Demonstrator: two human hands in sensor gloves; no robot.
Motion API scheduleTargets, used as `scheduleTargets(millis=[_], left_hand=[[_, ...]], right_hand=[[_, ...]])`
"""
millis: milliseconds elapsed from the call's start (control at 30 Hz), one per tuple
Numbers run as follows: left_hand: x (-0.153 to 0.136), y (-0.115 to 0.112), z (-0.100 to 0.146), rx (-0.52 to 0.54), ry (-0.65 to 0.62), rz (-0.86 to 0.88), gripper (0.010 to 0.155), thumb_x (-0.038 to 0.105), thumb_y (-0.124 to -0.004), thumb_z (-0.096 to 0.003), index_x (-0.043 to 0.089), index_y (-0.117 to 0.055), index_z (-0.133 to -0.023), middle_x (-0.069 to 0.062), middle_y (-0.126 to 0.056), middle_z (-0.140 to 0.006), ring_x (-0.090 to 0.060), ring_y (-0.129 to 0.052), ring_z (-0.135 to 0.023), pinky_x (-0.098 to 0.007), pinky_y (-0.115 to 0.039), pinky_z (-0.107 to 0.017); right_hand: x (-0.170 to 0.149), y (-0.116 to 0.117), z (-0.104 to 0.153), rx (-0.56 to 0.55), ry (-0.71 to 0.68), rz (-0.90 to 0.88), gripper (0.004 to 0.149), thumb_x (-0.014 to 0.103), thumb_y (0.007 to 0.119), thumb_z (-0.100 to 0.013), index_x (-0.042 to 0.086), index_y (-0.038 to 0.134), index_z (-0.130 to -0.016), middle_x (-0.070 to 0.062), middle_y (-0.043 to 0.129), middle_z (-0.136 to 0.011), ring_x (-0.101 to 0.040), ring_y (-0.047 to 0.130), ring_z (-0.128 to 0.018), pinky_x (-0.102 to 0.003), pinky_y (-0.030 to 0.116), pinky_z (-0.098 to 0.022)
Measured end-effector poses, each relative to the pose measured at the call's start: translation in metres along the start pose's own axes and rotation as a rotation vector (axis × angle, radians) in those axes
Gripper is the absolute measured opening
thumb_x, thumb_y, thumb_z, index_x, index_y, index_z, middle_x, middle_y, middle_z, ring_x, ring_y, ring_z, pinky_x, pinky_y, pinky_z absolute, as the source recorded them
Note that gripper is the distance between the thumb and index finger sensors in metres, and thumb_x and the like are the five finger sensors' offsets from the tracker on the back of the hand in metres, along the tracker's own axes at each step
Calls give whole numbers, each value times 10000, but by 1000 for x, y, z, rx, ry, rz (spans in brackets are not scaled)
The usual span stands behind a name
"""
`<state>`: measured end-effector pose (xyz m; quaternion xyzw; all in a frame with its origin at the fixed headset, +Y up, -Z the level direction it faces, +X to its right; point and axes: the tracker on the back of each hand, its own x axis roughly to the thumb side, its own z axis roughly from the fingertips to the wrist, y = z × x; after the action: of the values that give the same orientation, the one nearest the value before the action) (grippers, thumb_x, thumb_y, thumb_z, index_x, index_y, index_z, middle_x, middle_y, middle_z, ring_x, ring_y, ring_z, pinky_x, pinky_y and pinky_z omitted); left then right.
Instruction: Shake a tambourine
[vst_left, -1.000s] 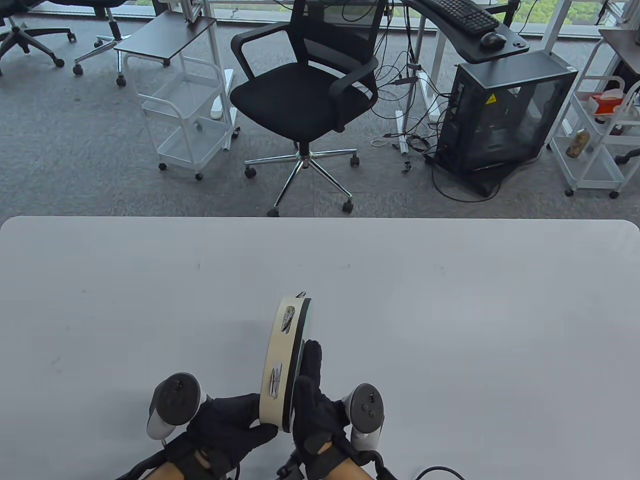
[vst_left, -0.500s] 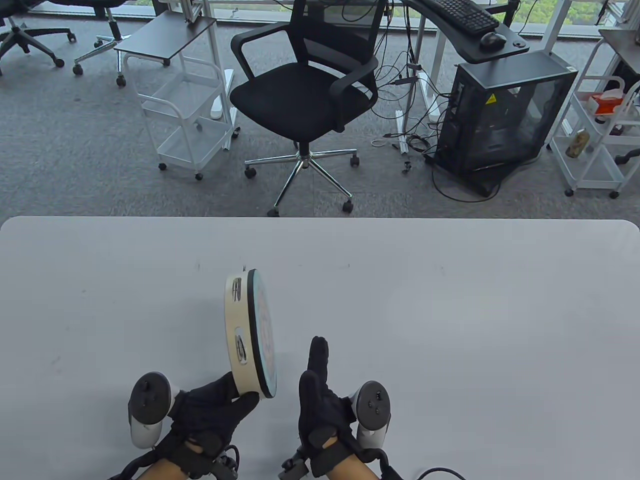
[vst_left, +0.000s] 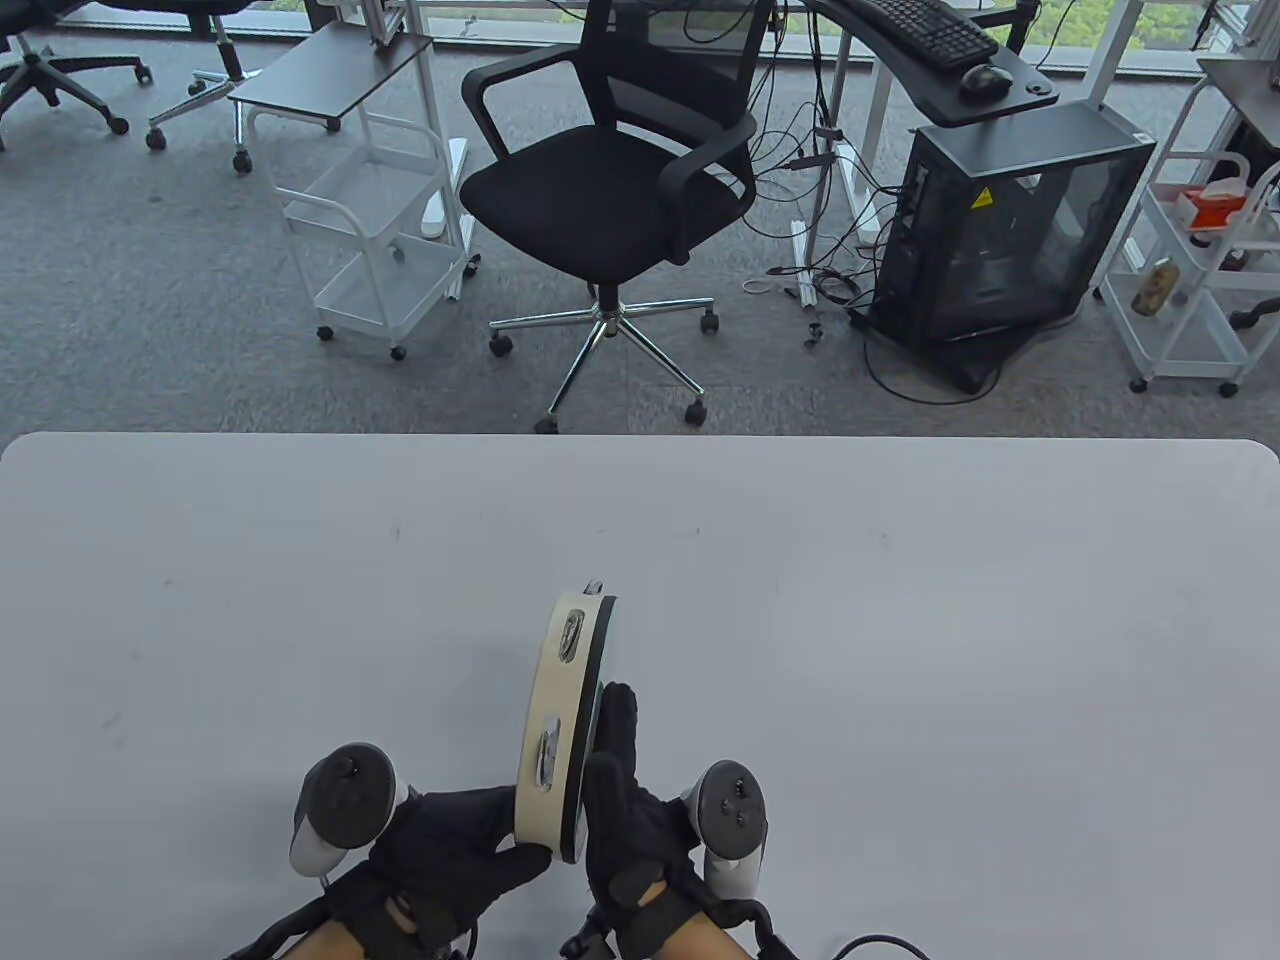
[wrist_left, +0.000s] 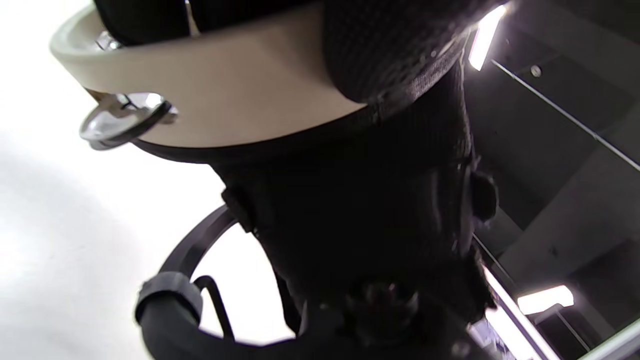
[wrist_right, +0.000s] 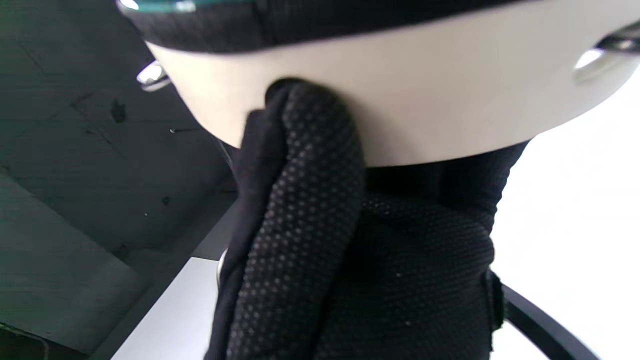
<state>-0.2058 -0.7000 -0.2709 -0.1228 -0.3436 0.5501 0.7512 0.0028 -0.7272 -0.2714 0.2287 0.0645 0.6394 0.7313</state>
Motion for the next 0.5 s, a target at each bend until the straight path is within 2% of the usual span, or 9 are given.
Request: scheduleTargets(millis=[133,267,333,433,500], left_hand=[[-12,15,7,135,75,165,482,315,-839,-511,297,-732,-980,-20,-909,-952,-307,-954,-807,-619,-694,-621],[-14,28,16,286,100,175,475,318,-834,-513,315,-730,-977,-13,-891,-963,-303,-939,-824,-615,-692,-627],[-12,29,18,322,83,165,474,319,-833,-515,326,-726,-976,-7,-883,-968,-300,-932,-833,-615,-686,-632],[-5,22,15,288,35,119,475,317,-834,-516,327,-725,-978,-2,-878,-974,-311,-920,-842,-623,-671,-640],[4,6,8,166,-13,36,474,304,-849,-503,306,-753,-967,-18,-897,-953,-324,-933,-820,-630,-676,-628]], right_hand=[[2,-4,0,0,-8,45,928,694,362,-525,29,-62,-1013,-353,-135,-980,-632,-111,-853,-783,130,-535],[4,-7,0,-20,-21,31,925,693,364,-527,30,-57,-1017,-351,-135,-982,-632,-110,-854,-783,131,-536],[5,-7,0,-26,-29,31,923,690,363,-528,29,-57,-1016,-351,-139,-980,-631,-110,-854,-783,132,-537],[5,-5,0,-37,-51,16,924,688,356,-528,35,-88,-1008,-349,-147,-976,-630,-112,-856,-783,135,-540],[5,0,0,-14,-81,5,915,682,345,-521,43,-97,-1003,-343,-152,-976,-623,-116,-862,-785,131,-544]])
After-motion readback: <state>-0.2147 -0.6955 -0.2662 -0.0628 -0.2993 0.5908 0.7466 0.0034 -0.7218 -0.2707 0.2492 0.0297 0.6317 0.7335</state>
